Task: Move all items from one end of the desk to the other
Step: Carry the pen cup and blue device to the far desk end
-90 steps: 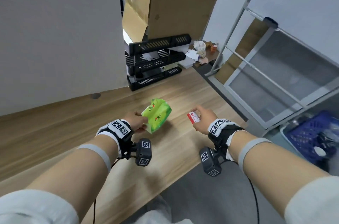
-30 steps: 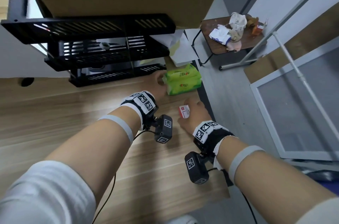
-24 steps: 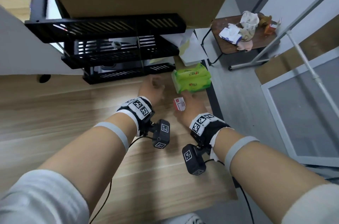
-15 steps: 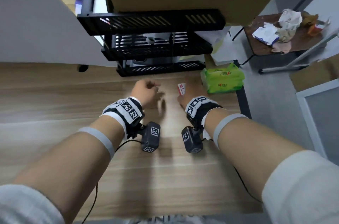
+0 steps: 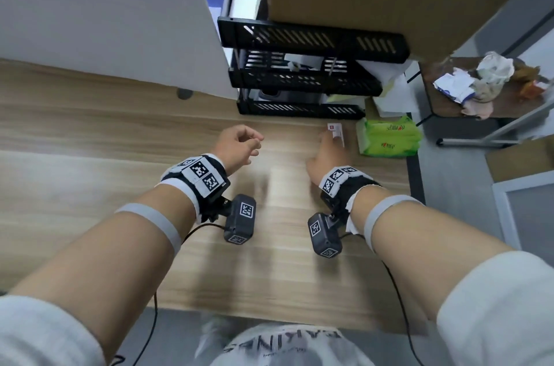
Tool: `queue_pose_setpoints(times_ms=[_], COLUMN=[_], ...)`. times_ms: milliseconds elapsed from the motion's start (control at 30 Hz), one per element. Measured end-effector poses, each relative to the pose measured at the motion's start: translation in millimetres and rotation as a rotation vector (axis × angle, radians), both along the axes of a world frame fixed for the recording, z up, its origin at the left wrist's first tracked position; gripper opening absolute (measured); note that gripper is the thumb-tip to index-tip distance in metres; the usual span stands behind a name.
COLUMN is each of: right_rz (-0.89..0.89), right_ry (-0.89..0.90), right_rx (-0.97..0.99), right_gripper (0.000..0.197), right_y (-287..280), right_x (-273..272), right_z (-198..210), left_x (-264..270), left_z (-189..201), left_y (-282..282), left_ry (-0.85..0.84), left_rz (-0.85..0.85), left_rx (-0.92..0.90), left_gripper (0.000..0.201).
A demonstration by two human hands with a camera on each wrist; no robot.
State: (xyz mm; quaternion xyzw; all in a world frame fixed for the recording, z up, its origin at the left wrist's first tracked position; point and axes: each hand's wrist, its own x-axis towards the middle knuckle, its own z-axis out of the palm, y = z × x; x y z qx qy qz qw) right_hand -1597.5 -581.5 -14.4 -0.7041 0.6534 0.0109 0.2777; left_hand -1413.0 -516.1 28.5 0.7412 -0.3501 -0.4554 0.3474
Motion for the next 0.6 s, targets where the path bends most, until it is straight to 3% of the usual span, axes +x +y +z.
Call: queue_pose_setpoints(times_ms=[267, 600], right_rz=[0.225, 0.576], right_ry=[-0.227, -0.292], right_rx=[0.096, 0.072], right_gripper=[0.035, 0.026], right_y=[80.1, 262.5], right_x=[142.1, 424.0], right_z=[59.9, 111.9], left_x=[115.7, 372.0], left_z=[51.0, 97.7], left_y=[121.1, 366.5], left_ry=[0.023, -0.016], left_rz=[0.262, 0.596], left_rx=[-0.068, -0.178], left_gripper=[0.019, 0.024])
